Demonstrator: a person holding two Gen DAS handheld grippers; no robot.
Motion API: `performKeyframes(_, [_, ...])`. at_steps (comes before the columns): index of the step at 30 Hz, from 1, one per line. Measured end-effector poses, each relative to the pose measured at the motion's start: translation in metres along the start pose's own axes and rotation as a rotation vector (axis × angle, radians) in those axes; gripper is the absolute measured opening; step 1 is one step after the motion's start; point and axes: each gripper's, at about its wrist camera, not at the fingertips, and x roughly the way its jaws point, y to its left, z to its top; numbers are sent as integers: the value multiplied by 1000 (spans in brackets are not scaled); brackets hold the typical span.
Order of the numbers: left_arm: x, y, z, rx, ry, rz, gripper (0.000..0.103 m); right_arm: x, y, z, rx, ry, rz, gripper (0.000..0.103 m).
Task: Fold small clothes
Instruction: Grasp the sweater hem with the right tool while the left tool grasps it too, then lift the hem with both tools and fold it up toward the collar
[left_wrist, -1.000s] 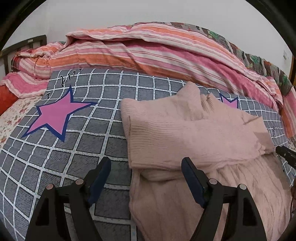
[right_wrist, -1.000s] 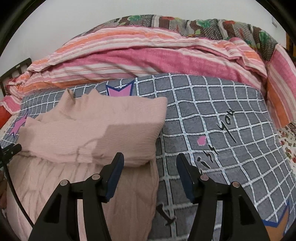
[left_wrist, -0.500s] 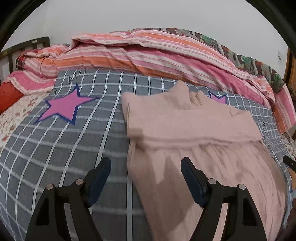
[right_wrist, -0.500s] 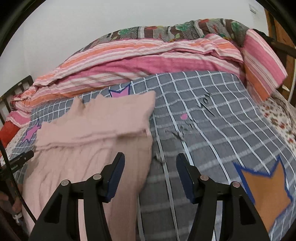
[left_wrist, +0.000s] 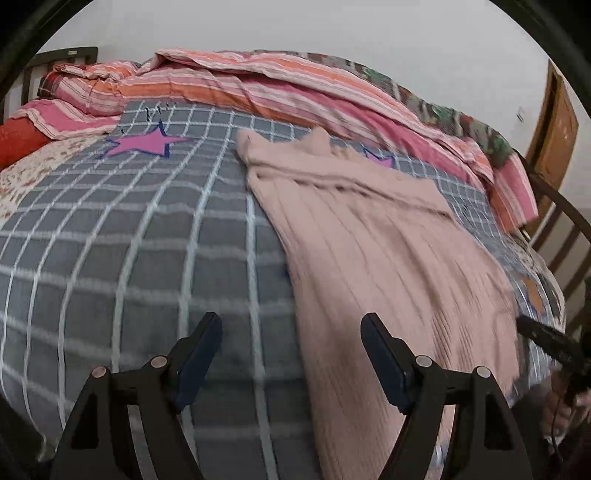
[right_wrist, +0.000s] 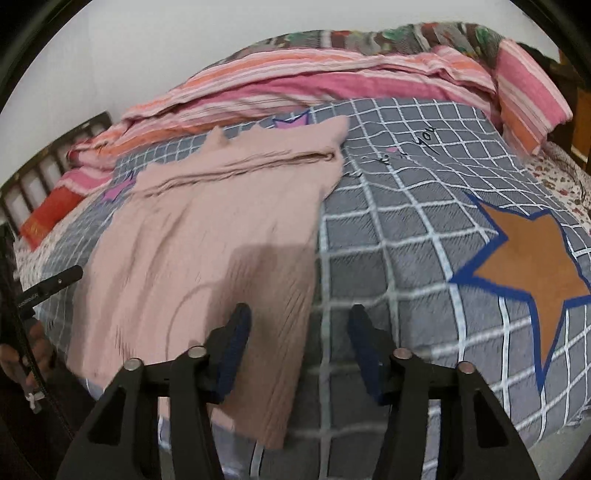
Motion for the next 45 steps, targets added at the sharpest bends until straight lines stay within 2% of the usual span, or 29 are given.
performKeyframes(2, [-4, -4, -15, -12, 22, -8, 75, 0, 2, -7, 12, 3, 4, 41])
performKeyframes(7, [-7, -13, -37, -39, 58, -23, 72, 3, 3, -16, 40, -3, 29, 40])
performKeyframes(10, [-3, -19, -37, -37, 52, -9, 61, 5, 4, -16, 35, -5, 44, 35])
performKeyframes(12, [1, -21, -33, -45, 51, 0, 45, 8, 4, -16, 41, -4, 60, 20])
performKeyframes(15, [6, -22, -29, -54, 66, -13, 9, 12, 3, -15, 54, -6, 105, 9])
performKeyframes(17, [1, -17, -24, -53, 67, -43, 9, 6, 1, -14, 58, -32, 134, 8])
performKeyframes(20, [-13, 4, -23, -139, 46, -86, 6, -14, -18, -15, 91, -91, 112, 8])
performKeyframes(22, [-12, 11, -27, -163, 60, -72, 7, -12, -29, -19, 120, -58, 98, 8])
performKeyframes(25, [-8, 12, -30, -192, 88, -106, 8, -5, -34, -23, 151, -16, 121, 9])
performKeyframes(28, [-9, 7, -31, -172, 101, -111, 9, -6, -25, -22, 117, -12, 113, 17])
performKeyframes(30, [-8, 5, -34, -168, 121, -116, 14, -5, -24, -25, 110, 3, 116, 17])
performKeyframes(33, [-8, 0, -44, -159, 148, -124, 21, -2, -25, -31, 125, 44, 142, 23])
performKeyframes(34, [-11, -2, -47, -151, 138, -127, 24, -3, -26, -33, 130, 49, 151, 24])
performKeyframes(36, [-15, -6, -48, -140, 137, -143, 38, -4, -25, -37, 131, 64, 166, 31])
performKeyframes(38, [-17, -9, -50, -150, 128, -159, 41, -4, -22, -38, 118, 73, 168, 31])
performKeyframes(41, [-18, -14, -51, -132, 125, -128, 36, -1, -18, -38, 108, 86, 176, 28])
performKeyframes(42, [-16, -14, -50, -140, 137, -128, 23, 1, -18, -37, 113, 90, 182, 16])
performKeyframes(43, [-15, -12, -49, -159, 154, -139, 15, 3, -19, -37, 117, 99, 193, 9])
performKeyframes(44, [-13, -10, -48, -183, 169, -159, 7, 5, -18, -36, 121, 119, 215, 6])
performKeyframes(45, [-13, -8, -48, -194, 166, -167, 7, 5, -19, -35, 126, 121, 221, 6])
